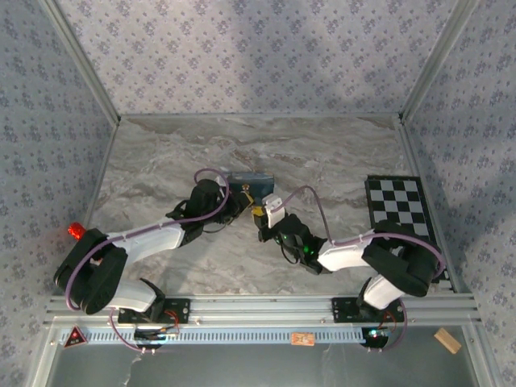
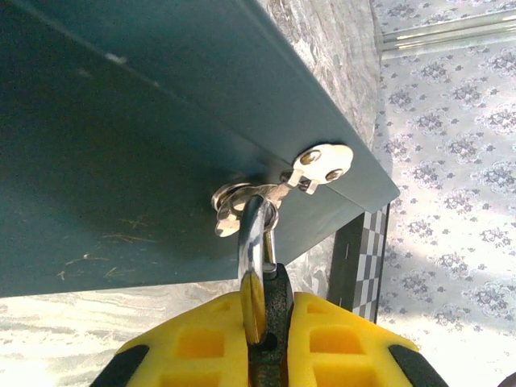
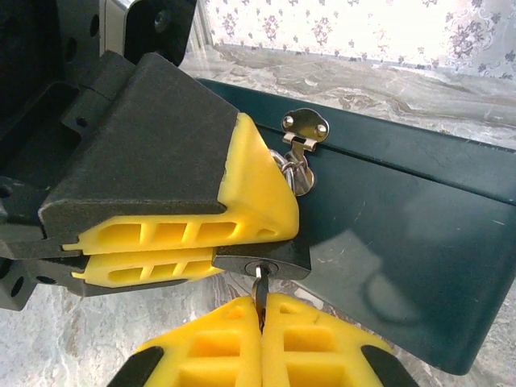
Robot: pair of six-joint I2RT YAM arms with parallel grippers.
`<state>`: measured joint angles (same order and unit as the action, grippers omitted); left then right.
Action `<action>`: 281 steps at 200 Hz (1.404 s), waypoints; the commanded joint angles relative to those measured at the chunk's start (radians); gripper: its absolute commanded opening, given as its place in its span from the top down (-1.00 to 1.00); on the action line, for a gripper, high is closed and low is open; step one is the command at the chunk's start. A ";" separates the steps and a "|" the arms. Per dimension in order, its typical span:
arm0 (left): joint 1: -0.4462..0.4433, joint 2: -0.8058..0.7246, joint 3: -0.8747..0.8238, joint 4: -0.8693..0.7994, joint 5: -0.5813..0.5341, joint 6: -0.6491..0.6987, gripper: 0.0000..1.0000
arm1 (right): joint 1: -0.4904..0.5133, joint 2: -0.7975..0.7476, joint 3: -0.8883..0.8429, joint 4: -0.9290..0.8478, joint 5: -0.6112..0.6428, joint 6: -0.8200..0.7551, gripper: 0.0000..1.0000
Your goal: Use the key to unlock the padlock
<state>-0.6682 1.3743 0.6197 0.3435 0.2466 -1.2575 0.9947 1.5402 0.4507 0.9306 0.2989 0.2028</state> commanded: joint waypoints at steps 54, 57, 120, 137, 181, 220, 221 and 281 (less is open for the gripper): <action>-0.008 -0.042 0.041 -0.328 -0.005 0.238 1.00 | -0.014 -0.095 -0.004 -0.254 -0.038 0.147 0.79; -0.008 -0.043 0.043 -0.341 -0.006 0.247 1.00 | -0.013 -0.100 0.000 -0.279 -0.042 0.154 0.78; -0.048 -0.015 0.074 -0.497 -0.087 0.376 1.00 | -0.014 -0.203 0.040 -0.616 -0.174 0.202 0.26; -0.054 -0.007 0.070 -0.478 -0.091 0.390 1.00 | -0.018 -0.240 0.029 -0.653 -0.182 0.206 0.11; -0.105 0.023 0.131 -0.623 -0.197 0.496 1.00 | -0.074 -0.390 -0.026 -0.714 -0.144 0.271 -0.16; -0.179 0.131 0.262 -0.807 -0.338 0.579 1.00 | -0.143 -0.472 -0.029 -0.784 -0.117 0.317 -0.26; -0.182 0.134 0.267 -0.810 -0.342 0.580 1.00 | -0.145 -0.472 -0.028 -0.785 -0.116 0.318 -0.27; -0.304 0.331 0.467 -1.001 -0.577 0.581 1.00 | -0.197 -0.525 -0.045 -0.788 -0.104 0.375 -0.32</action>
<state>-0.9409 1.6657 1.0435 -0.5358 -0.2005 -0.7147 0.8165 1.0515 0.4240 0.1593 0.1722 0.5354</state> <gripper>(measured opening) 0.117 0.656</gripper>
